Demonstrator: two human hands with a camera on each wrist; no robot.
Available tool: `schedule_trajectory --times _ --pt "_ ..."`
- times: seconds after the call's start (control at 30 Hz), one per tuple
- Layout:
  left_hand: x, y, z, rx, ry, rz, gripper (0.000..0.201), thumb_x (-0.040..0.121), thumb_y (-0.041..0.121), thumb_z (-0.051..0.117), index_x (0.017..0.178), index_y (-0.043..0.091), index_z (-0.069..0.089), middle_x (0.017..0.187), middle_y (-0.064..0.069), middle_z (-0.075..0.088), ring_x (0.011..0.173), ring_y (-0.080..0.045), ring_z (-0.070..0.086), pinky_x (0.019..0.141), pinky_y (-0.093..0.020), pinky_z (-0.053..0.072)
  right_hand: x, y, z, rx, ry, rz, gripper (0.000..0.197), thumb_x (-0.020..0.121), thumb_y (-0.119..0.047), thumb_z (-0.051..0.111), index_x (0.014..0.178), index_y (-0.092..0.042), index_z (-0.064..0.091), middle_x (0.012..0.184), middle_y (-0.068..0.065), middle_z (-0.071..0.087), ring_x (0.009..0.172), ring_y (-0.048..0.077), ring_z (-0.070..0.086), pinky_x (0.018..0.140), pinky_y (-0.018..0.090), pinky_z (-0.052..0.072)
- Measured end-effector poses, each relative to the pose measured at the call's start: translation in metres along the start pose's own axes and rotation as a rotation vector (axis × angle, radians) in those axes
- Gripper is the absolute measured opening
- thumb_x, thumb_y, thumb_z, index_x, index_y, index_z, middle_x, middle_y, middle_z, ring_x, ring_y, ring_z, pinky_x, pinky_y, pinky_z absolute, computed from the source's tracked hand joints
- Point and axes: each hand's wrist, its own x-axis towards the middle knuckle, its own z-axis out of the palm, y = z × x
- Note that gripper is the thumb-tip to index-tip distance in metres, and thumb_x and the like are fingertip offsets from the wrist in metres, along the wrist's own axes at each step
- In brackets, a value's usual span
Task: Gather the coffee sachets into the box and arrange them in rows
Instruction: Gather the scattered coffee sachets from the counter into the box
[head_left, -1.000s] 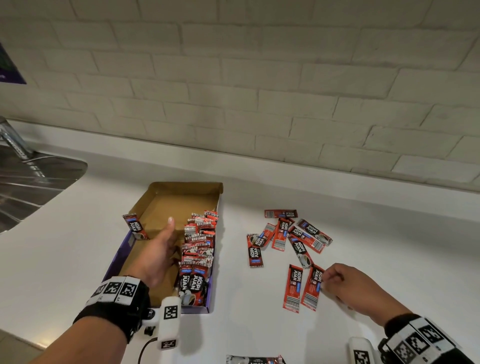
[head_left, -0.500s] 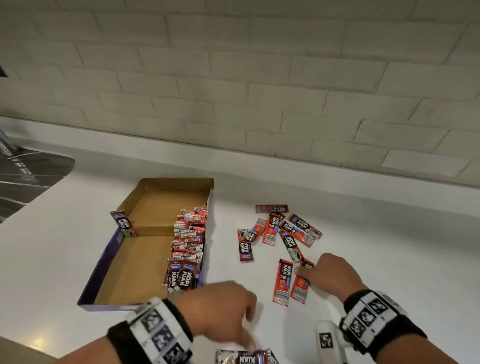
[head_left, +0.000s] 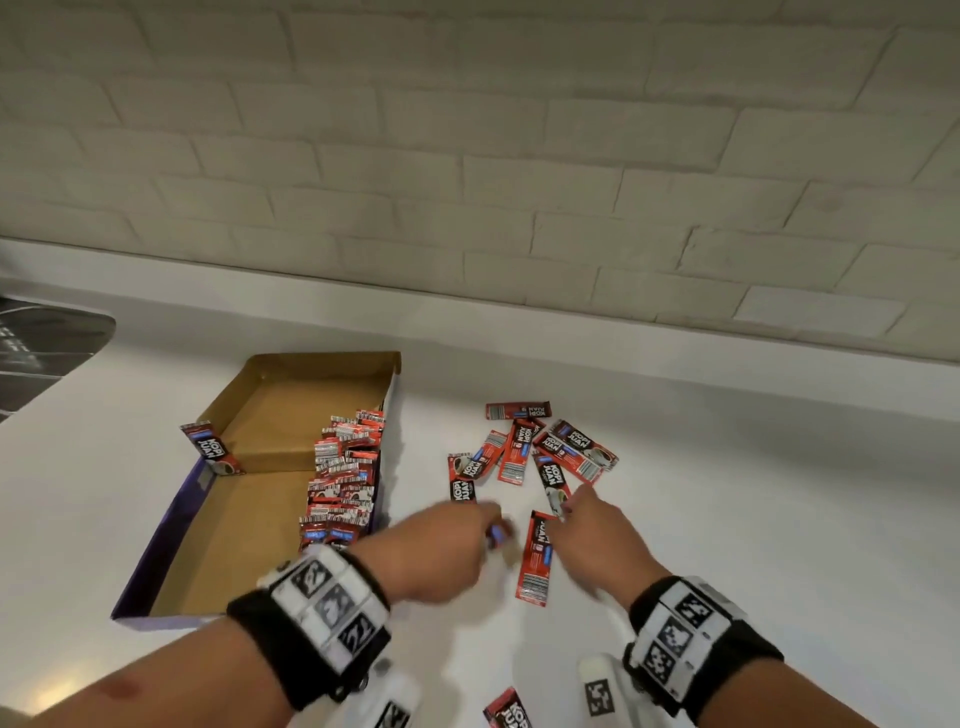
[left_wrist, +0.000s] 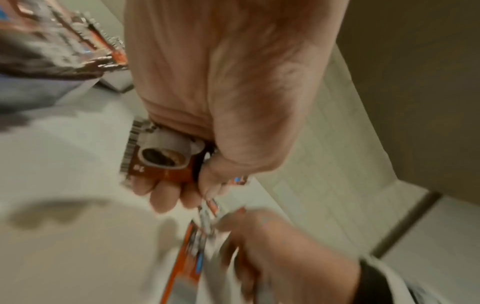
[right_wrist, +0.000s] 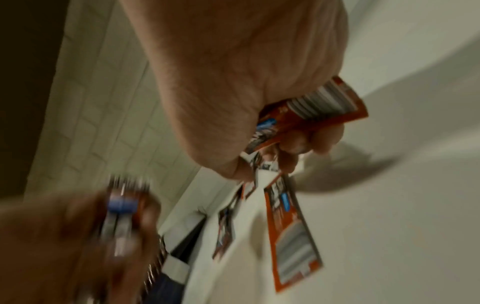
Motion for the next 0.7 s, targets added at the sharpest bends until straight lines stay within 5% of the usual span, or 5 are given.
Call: schedule_trajectory --times 0.1,0.27,0.37,0.5,0.7 --pt "0.045 0.001 -0.024 -0.125 0.206 -0.101 0.019 0.097 0.014 0.05 0.114 0.012 0.058 0.111 -0.008 0.066 0.094 -0.023 0.06 0.076 -0.029 0.044 0.001 -0.007 0.019 -0.164 0.001 0.022 0.057 0.084 -0.063 0.066 0.116 -0.018 0.053 0.092 -0.004 0.065 0.078 0.016 0.06 0.063 0.029 0.043" --pt "0.108 -0.003 -0.019 0.021 0.347 -0.292 0.021 0.098 0.016 0.047 0.112 0.005 0.057 0.119 -0.012 0.061 0.11 -0.027 0.057 0.087 -0.031 0.045 0.002 -0.006 0.02 -0.258 -0.091 -0.004 0.017 0.086 -0.03 0.062 0.078 -0.017 0.054 0.083 0.0 0.06 0.087 0.024 0.067 0.065 0.027 0.044" --pt "0.123 -0.012 -0.007 0.058 0.286 -0.389 0.027 0.097 0.015 0.048 0.121 0.007 0.054 0.124 -0.011 0.056 0.116 -0.025 0.057 0.098 -0.034 0.05 -0.003 -0.003 0.004 -0.202 -0.073 -0.062 0.013 0.089 -0.024 0.055 0.101 -0.02 0.053 0.101 0.004 0.065 0.084 0.024 0.057 0.069 0.029 0.043" --pt "0.13 -0.016 -0.003 0.038 0.322 -0.434 0.025 0.09 0.016 0.053 0.115 0.012 0.056 0.112 -0.005 0.063 0.101 -0.023 0.064 0.078 -0.032 0.051 0.013 -0.005 -0.018 -0.057 0.108 -0.087 0.027 0.099 -0.023 0.05 0.125 -0.019 0.048 0.11 0.011 0.07 0.102 0.035 0.065 0.073 0.033 0.043" --pt "0.115 -0.018 -0.015 -0.225 0.434 -0.505 0.023 0.091 0.027 0.058 0.105 0.01 0.053 0.103 -0.006 0.067 0.097 -0.026 0.066 0.081 -0.036 0.053 0.065 -0.004 -0.012 -0.117 0.128 0.022 0.048 0.086 -0.053 0.059 0.117 -0.017 0.058 0.107 0.002 0.07 0.104 0.027 0.068 0.086 0.034 0.054"
